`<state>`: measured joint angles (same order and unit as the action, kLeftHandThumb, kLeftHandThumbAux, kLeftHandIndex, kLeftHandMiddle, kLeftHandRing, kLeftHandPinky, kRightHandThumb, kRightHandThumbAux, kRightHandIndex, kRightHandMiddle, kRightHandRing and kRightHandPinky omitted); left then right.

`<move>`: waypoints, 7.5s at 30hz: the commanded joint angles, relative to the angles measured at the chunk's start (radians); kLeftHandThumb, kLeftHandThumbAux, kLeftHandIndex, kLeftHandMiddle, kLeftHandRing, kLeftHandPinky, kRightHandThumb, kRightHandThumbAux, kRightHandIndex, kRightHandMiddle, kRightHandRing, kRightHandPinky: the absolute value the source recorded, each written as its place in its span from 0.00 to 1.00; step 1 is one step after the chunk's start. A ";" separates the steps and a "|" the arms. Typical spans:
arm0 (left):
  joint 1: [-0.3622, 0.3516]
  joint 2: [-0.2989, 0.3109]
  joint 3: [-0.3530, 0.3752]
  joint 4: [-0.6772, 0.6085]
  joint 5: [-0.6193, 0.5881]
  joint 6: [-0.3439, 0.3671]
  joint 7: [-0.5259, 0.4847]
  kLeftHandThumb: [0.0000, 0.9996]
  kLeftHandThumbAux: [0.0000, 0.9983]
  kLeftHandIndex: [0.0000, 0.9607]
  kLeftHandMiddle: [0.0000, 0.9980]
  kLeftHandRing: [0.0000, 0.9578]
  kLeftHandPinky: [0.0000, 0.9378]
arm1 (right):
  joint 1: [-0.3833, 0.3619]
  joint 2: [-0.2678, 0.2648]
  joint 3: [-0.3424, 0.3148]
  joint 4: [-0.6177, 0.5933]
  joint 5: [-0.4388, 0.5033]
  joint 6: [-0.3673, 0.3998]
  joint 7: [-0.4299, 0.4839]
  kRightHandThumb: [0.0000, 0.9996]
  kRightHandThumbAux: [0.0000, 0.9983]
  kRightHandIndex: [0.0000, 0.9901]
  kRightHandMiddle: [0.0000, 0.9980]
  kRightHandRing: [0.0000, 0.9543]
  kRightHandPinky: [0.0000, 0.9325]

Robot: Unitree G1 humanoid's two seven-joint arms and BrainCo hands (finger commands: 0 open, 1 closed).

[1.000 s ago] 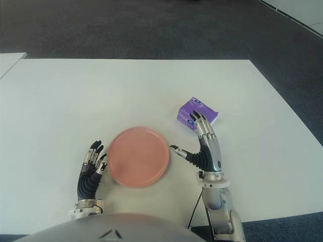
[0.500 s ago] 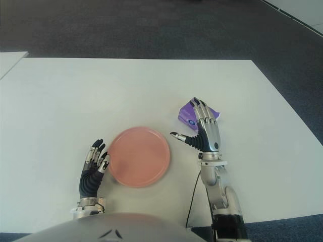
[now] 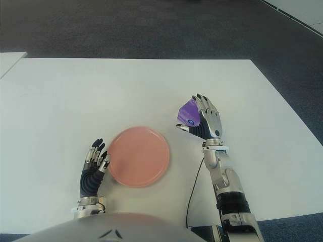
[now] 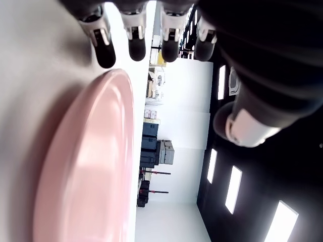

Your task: Put the tissue paper into the plate.

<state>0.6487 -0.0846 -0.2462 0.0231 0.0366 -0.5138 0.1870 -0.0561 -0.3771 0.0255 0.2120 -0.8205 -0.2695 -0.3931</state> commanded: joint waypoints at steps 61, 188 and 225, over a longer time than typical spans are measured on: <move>0.038 -0.029 0.011 0.073 0.009 0.012 0.030 0.15 0.64 0.06 0.05 0.04 0.03 | -0.260 -0.072 0.214 0.452 0.048 0.076 -0.135 0.33 0.56 0.03 0.05 0.04 0.06; 0.057 -0.041 0.017 0.057 -0.021 -0.046 0.052 0.20 0.70 0.07 0.08 0.08 0.10 | -0.485 -0.028 0.451 1.014 0.100 0.010 -0.182 0.38 0.56 0.05 0.10 0.09 0.12; 0.073 -0.042 -0.009 0.029 -0.091 -0.069 0.030 0.29 0.67 0.13 0.13 0.12 0.13 | -0.502 0.090 0.508 1.087 0.107 0.156 0.140 0.26 0.54 0.00 0.04 0.02 0.06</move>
<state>0.6565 -0.0848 -0.2533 0.0429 -0.0344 -0.6038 0.2221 -0.7073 -0.3854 0.4727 1.2252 -0.6907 -0.1396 -0.3712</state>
